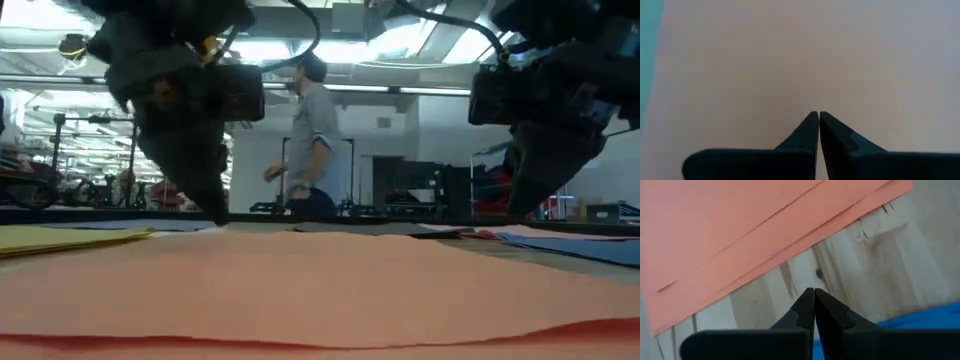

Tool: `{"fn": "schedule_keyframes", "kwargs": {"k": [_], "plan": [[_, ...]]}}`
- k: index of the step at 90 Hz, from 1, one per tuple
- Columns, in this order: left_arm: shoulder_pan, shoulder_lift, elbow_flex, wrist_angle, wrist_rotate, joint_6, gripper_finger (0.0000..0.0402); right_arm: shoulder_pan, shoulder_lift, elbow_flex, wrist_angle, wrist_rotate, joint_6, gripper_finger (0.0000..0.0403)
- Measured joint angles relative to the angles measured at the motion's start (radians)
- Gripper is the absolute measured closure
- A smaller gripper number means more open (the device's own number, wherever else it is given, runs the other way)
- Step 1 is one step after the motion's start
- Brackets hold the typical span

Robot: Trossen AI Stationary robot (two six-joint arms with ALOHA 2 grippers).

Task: Organize paper
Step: Stack the orange paper on top of the stacked orange papers

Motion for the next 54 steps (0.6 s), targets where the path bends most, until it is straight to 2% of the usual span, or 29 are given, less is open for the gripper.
{"fn": "schedule_keyframes", "kwargs": {"k": [9,20,34,54], "plan": [[-0.018,-0.002,0.048,-0.171,0.009,-0.01,0.0402,0.0,0.0,0.0,-0.001,0.002,0.0,0.0403],[-0.05,-0.002,0.056,-0.258,0.011,-0.054,0.0402,-0.001,0.003,0.0,-0.007,0.001,0.001,0.0403],[-0.068,0.014,0.04,-0.265,0.01,-0.101,0.0402,-0.025,0.042,0.0,-0.001,-0.017,0.005,0.0403],[-0.065,0.068,0.044,-0.174,0.01,-0.101,0.0402,-0.053,0.091,0.0,0.029,-0.026,-0.027,0.0403]]}}
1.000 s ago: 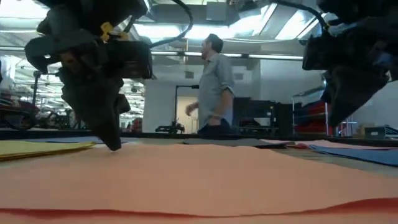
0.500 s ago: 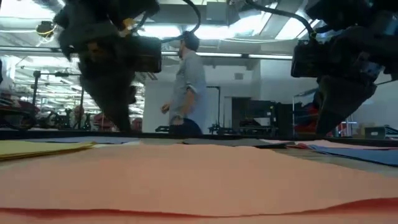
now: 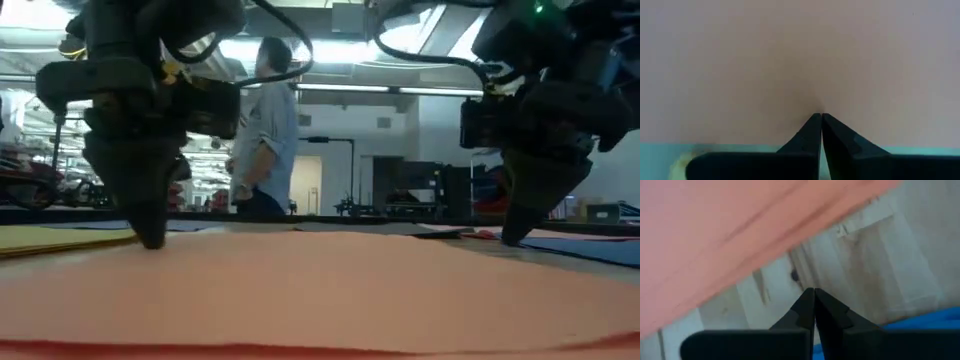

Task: Organize paper
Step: Stack the orange paper on top of the stacked orange papers

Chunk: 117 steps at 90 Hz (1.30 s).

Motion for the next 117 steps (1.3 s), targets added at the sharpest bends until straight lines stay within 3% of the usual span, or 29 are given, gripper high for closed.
{"fn": "schedule_keyframes", "kwargs": {"k": [33,70,117], "plan": [[0.03,0.012,0.019,0.032,-0.007,0.023,0.0402,0.0,0.002,0.0,0.0,-0.018,-0.001,0.0403],[-0.003,0.001,0.104,-0.191,0.023,0.017,0.0402,0.0,0.005,0.0,0.019,-0.025,0.003,0.0403],[-0.018,-0.002,0.0,-0.047,0.024,-0.084,0.0402,0.002,0.074,0.002,0.099,-0.027,0.026,0.0403]]}}
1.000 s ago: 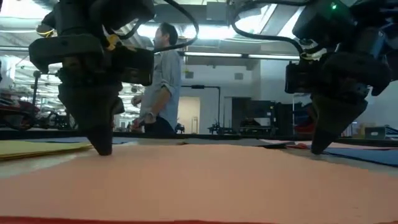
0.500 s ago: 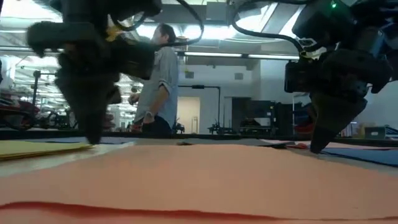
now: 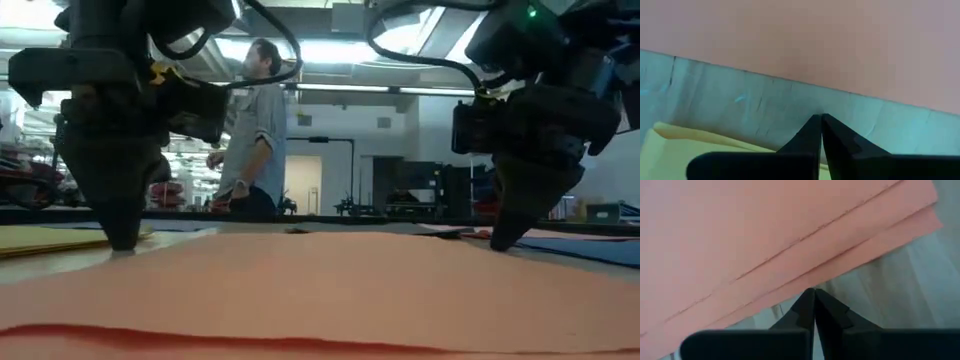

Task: Organize paper
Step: Stack the orange paper on top of the stacked orange papers

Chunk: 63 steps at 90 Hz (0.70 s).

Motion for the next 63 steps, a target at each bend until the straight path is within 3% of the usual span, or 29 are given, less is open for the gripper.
{"fn": "schedule_keyframes", "kwargs": {"k": [63], "plan": [[0.001,0.066,0.001,0.18,-0.052,-0.003,0.0402,0.0,0.009,0.0,0.008,0.008,0.0,0.0403]]}}
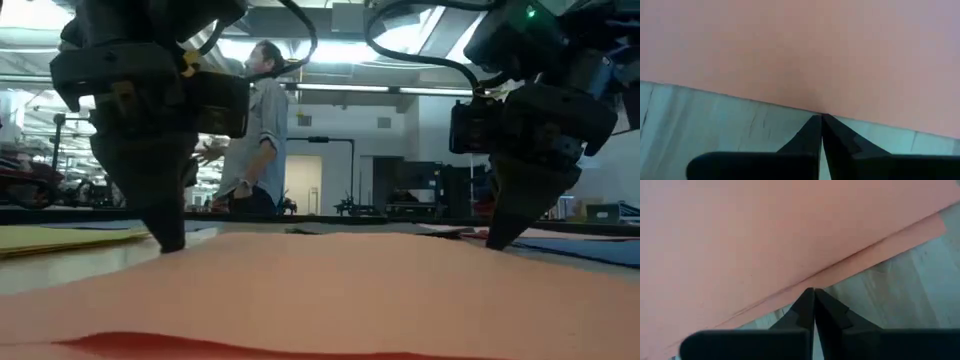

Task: Organize paper
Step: Stack the orange paper on top of the stacked orange papers

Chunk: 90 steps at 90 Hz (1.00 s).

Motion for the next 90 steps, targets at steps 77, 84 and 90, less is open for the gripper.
{"fn": "schedule_keyframes", "kwargs": {"k": [77,84,90], "plan": [[-0.009,0.0,0.0,-0.018,-0.009,0.006,0.0402,0.027,0.023,0.07,-0.099,-0.031,-0.036,0.0403],[0.003,0.002,0.0,-0.015,0.002,0.028,0.0401,0.027,0.035,0.069,-0.079,-0.032,-0.041,0.0403],[0.011,0.007,0.0,-0.011,0.004,0.041,0.0401,0.027,0.045,0.07,-0.069,-0.032,-0.037,0.0403]]}}
